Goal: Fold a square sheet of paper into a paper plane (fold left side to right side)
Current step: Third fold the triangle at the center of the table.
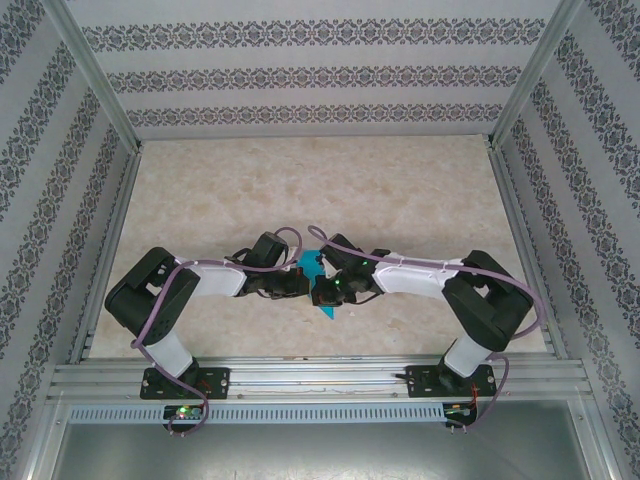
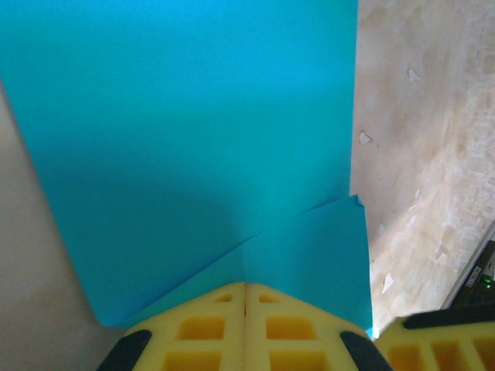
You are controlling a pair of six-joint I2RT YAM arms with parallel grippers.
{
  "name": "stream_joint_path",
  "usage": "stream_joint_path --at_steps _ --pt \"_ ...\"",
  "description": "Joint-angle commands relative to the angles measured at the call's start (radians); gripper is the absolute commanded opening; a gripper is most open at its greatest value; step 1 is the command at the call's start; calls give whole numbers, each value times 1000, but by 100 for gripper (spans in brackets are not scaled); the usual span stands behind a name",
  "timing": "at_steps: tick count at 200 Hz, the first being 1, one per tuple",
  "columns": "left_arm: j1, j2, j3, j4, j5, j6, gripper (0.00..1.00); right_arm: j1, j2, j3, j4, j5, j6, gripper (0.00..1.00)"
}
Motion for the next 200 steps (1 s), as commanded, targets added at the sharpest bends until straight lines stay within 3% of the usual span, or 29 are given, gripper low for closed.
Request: stream_joint_path --at_steps 1,200 --pt "-10 21 -20 -84 -55 -7 0 1 35 7 38 -5 24 0" --pt "-10 22 -17 -105 -72 -1 0 -23 71 -30 -1 38 29 0"
